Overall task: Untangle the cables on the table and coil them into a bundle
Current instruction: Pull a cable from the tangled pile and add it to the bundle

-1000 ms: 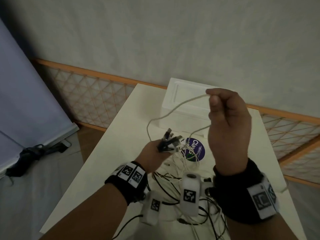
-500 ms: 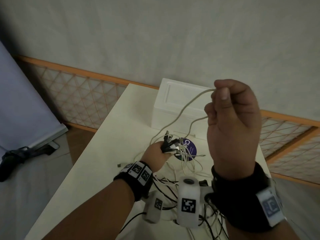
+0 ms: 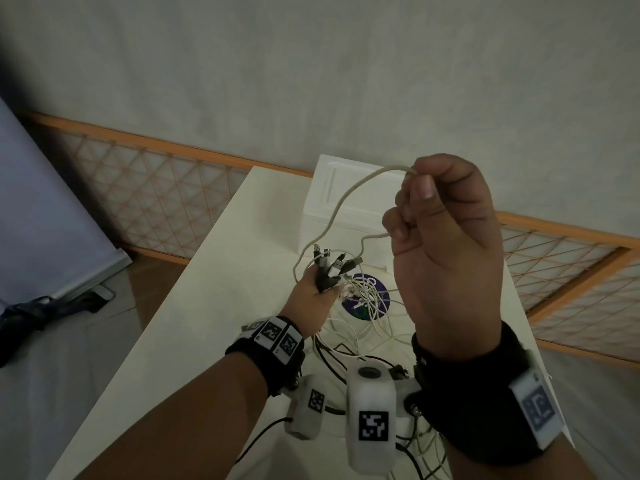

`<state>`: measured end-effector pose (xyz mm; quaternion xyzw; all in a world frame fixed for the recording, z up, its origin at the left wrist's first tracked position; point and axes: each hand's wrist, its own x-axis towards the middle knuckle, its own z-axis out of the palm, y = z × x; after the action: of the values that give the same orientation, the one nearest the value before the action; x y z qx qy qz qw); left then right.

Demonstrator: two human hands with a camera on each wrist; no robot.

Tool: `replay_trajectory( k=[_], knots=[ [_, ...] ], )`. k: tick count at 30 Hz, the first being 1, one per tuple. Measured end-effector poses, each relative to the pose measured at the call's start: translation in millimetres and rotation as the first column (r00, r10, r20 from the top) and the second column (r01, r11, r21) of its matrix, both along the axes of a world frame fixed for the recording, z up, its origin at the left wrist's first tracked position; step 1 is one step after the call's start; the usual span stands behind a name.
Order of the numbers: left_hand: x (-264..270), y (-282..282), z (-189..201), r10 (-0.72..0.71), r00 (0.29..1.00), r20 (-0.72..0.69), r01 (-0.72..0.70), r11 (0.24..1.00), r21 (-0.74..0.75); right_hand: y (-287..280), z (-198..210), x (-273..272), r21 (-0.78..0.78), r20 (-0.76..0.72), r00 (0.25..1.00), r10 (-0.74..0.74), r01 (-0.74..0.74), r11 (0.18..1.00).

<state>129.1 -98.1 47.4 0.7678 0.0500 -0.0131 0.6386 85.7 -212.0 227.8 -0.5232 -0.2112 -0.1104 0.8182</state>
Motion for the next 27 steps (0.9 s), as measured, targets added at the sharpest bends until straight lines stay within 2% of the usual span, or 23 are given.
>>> replay_trajectory(
  k=[4, 11, 15, 18, 20, 22, 24, 25, 27],
  knots=[
    [3, 0, 1, -0.076, 0.997, 0.023, 0.075, 0.996, 0.05, -1, 1, 0, 0.083, -0.027, 0.995, 0.092, -0.09, 0.992],
    [-1, -6, -1, -0.275, 0.961, 0.012, 0.275, 0.961, 0.005, -6, 0, 2, 0.148, -0.06, 0.987, 0.15, -0.14, 0.979],
    [-6, -14, 3, -0.328, 0.944, 0.036, 0.33, 0.934, -0.14, -4, 0, 0, 0.205, -0.083, 0.972, 0.218, -0.198, 0.959],
    [-11, -16, 9, -0.499, 0.866, -0.012, 0.495, 0.861, -0.116, -3, 1, -2, 0.217, -0.089, 0.969, 0.23, -0.207, 0.954],
    [-13, -14, 10, -0.525, 0.851, -0.034, 0.523, 0.851, -0.05, -9, 1, 1, 0.201, -0.061, 0.981, 0.185, -0.169, 0.965],
    [-14, -8, 18, -0.457, 0.889, -0.027, 0.456, 0.889, -0.049, -20, 0, 8, 0.09, -0.022, 0.998, 0.062, -0.06, 0.994],
    [-15, -1, 34, -0.38, 0.925, 0.005, 0.377, 0.918, -0.126, -33, -13, 18, -0.107, -0.068, 0.995, -0.068, 0.06, 0.992],
    [-15, 3, 44, -0.325, 0.945, 0.038, 0.327, 0.932, -0.156, -37, -24, 23, -0.218, -0.154, 0.984, -0.092, 0.057, 0.974],
    [-15, 9, 61, -0.194, 0.979, 0.065, 0.204, 0.947, -0.249, -36, -44, 29, -0.395, -0.345, 0.936, -0.074, -0.074, 0.916]
  ],
)
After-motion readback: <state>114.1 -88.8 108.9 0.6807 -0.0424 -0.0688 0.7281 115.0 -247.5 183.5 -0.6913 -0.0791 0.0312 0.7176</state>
